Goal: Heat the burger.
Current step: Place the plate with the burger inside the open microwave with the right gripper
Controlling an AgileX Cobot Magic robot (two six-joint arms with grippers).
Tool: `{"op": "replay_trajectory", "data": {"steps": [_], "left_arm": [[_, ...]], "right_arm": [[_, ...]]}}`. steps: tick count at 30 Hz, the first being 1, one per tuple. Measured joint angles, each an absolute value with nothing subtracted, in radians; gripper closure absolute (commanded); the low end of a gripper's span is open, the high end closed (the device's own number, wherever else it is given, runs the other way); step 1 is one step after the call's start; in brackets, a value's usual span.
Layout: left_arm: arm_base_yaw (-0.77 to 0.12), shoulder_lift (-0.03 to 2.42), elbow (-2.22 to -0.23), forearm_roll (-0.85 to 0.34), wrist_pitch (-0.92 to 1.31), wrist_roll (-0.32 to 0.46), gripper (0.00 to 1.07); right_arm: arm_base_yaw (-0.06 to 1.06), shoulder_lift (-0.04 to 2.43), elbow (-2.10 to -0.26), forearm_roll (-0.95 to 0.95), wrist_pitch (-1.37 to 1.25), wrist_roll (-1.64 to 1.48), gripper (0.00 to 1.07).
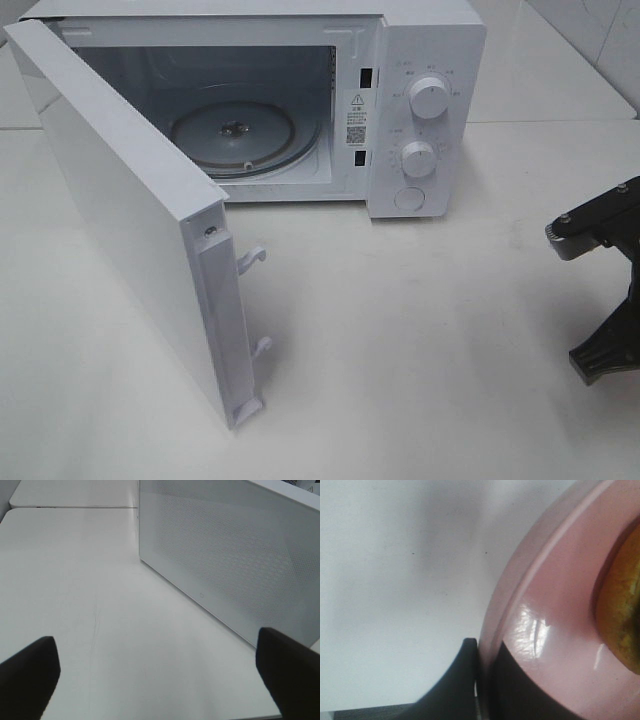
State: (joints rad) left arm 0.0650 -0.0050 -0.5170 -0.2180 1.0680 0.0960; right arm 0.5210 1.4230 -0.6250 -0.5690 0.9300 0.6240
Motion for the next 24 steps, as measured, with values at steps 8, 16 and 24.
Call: {"op": "replay_trajectory", "data": {"steps": [8, 16, 24], "left_arm": [[0.065, -0.005, -0.517, -0.218, 1.068, 0.096, 0.07], [0.065, -0.005, -0.517, -0.218, 1.068, 0.096, 0.07], [0.065, -0.005, -0.517, -0.218, 1.068, 0.096, 0.07]], "right_arm": [[0.634, 1.401, -0.625, -0.565, 0.950, 0.597, 1.07], [0.767, 1.400, -0.625, -0.565, 0.958, 0.573, 1.07], [0.927, 1.400, -0.625, -0.565, 0.958, 0.516, 1.07]]}}
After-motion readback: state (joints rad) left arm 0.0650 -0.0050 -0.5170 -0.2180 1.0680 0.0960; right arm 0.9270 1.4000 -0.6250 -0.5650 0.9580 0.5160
